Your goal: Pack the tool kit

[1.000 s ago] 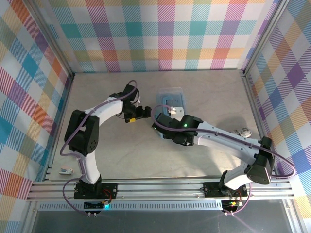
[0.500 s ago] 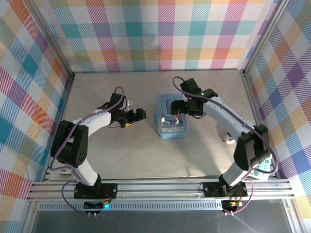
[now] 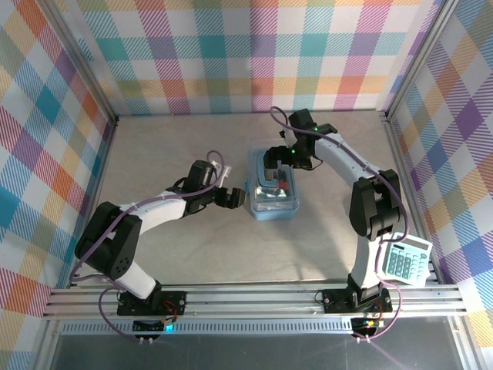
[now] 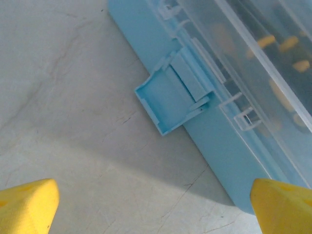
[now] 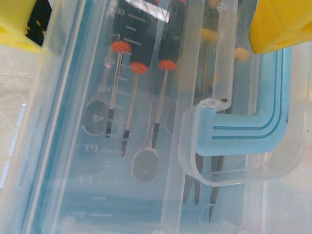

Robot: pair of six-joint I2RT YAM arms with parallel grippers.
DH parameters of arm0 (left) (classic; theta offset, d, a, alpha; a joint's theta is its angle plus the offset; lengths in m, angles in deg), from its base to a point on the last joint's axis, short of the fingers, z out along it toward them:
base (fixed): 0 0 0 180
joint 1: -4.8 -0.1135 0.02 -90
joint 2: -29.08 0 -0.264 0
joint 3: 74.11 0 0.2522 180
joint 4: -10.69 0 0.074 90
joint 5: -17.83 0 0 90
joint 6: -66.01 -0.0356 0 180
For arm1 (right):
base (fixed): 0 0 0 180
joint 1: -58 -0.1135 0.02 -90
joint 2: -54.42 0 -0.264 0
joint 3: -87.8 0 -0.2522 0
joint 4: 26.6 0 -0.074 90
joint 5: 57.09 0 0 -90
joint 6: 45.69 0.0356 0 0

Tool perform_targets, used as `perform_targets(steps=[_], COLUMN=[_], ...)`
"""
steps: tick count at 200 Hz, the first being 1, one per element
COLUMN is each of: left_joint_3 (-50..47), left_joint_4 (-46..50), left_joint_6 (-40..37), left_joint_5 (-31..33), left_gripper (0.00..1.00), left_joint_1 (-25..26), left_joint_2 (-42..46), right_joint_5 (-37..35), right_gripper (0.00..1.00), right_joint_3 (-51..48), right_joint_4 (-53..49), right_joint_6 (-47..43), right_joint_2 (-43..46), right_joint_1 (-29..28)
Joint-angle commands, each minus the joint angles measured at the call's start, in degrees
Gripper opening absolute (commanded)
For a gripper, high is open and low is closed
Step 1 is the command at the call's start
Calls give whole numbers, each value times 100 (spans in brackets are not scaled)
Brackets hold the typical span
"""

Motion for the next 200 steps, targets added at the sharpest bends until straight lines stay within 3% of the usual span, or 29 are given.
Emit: perform_targets(steps=[1,51,85,150,200], left_joint_3=[118,-125,-291,-156,-126], left_joint_4=[128,-255,-563,-838,-944], left_joint_6=[-930,-812,-664,-822,-498], left_joint_5=[749,1366,1758,1796,2488], left_gripper=[100,100,100,100,100], left_joint_1=[334,561,604,702,704], left_joint_2=[-220,-546,-758,-1266,-1416], right_joint_5=[477,731,466,472,381], right_gripper=[99,99,99,99,99], right_joint_3=[323,580,837,664,740], right_joint_4=[-209,-808,-1492,-1491,-1633], right_joint_6=[-352,-967,-1535,-1614,-1658], right_joint_2=[-171,-453,-763,-625,-596], right_joint_1=[-24,-76,-289,-386,-386])
